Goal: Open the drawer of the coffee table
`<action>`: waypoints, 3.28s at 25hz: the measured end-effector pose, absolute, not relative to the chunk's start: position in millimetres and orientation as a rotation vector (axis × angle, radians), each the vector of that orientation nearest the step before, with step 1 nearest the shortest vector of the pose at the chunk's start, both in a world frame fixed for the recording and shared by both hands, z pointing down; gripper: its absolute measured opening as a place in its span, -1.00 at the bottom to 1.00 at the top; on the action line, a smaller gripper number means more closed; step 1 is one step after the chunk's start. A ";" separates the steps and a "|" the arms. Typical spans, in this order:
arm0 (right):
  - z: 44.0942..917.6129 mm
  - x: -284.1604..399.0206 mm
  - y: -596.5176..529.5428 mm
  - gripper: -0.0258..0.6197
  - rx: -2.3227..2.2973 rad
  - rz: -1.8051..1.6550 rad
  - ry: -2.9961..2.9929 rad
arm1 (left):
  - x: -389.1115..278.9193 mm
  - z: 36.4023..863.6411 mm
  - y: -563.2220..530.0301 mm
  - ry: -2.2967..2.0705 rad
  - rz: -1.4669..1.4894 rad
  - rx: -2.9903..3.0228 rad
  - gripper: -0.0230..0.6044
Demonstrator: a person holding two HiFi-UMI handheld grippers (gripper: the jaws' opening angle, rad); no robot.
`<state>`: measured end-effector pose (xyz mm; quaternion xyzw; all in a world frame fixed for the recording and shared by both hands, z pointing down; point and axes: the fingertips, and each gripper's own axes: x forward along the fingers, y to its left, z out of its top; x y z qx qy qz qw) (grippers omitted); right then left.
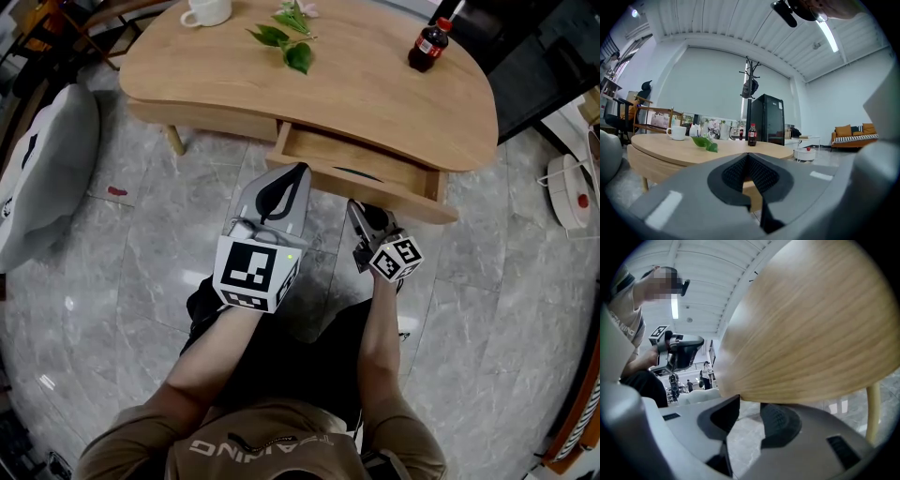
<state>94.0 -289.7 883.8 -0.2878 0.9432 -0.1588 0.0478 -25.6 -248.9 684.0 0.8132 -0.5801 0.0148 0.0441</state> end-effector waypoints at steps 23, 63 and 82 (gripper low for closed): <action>896.7 97.1 -256.0 -0.53 -0.892 -0.521 2.880 | -12.2 697.3 -256.8 -1.694 0.023 2.468 -0.92; 791.6 85.8 -188.4 -0.90 -1.045 -0.238 3.062 | -15.1 715.2 -275.1 -1.716 0.124 2.505 -0.92; 704.3 92.6 -266.6 -0.90 -1.550 0.002 2.806 | -13.1 710.5 -276.3 -1.745 0.121 2.608 -0.92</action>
